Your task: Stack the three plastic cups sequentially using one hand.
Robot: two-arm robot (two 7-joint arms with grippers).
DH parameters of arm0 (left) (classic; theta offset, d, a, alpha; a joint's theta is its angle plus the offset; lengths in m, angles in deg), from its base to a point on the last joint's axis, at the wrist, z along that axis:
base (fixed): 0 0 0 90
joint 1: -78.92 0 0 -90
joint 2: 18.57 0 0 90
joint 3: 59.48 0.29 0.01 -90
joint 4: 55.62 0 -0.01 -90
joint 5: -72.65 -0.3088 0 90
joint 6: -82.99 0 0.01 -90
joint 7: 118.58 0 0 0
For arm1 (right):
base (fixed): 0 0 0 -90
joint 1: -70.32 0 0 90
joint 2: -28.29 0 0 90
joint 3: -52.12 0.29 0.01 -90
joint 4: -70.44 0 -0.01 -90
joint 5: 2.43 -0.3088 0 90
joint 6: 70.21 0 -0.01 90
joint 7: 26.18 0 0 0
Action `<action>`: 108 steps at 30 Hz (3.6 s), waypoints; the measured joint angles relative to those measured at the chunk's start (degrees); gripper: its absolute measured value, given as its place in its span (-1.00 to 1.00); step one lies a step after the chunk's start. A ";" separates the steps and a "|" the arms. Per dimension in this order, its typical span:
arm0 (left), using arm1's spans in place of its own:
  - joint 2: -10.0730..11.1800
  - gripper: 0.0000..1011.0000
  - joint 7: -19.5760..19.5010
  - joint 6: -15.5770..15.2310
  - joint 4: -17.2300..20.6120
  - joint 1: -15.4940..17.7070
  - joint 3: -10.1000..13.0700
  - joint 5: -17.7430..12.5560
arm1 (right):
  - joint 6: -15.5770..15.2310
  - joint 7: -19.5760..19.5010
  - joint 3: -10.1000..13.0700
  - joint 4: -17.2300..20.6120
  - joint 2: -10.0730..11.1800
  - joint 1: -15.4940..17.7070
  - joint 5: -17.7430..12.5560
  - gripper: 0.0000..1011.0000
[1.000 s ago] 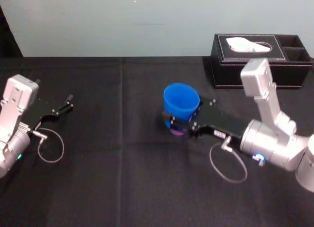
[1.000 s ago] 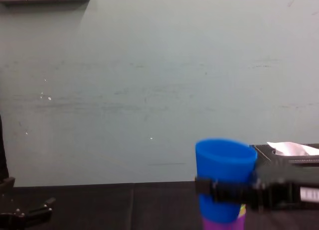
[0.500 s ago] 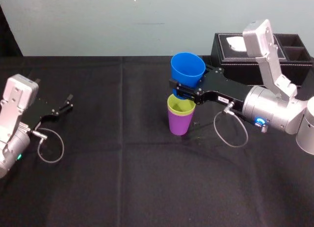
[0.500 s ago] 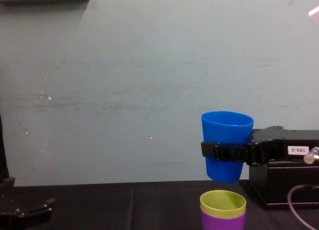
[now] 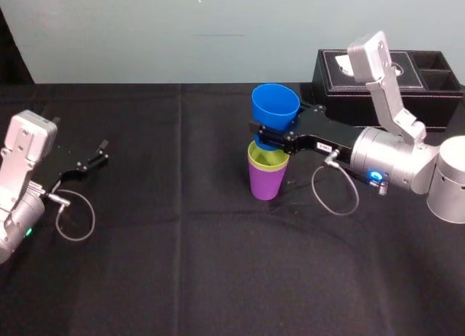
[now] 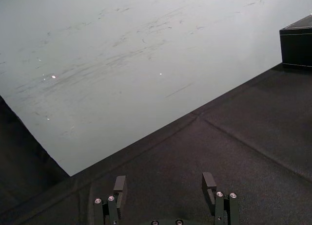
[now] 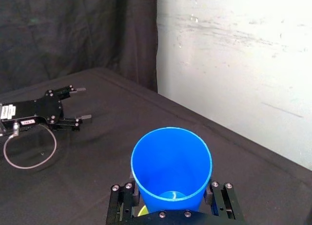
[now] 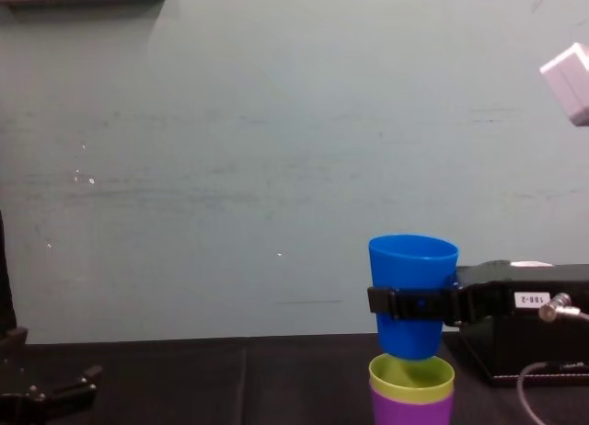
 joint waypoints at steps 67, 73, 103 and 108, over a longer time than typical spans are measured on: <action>0.00 1.00 0.00 0.00 0.00 0.00 0.00 0.00 | 4.79 -7.98 4.99 4.72 0.88 8.92 -0.33 0.98; 0.00 1.00 0.00 0.00 0.00 0.00 0.00 0.00 | 7.55 -14.47 9.02 6.09 -0.87 14.06 0.58 0.98; 0.00 1.00 0.00 0.00 0.00 0.00 0.00 0.00 | 15.39 -29.16 13.70 2.43 -11.42 20.48 6.83 0.98; 0.00 1.00 0.00 0.00 0.00 0.00 0.00 0.00 | 15.56 -29.25 13.74 2.54 -11.40 20.56 6.80 0.98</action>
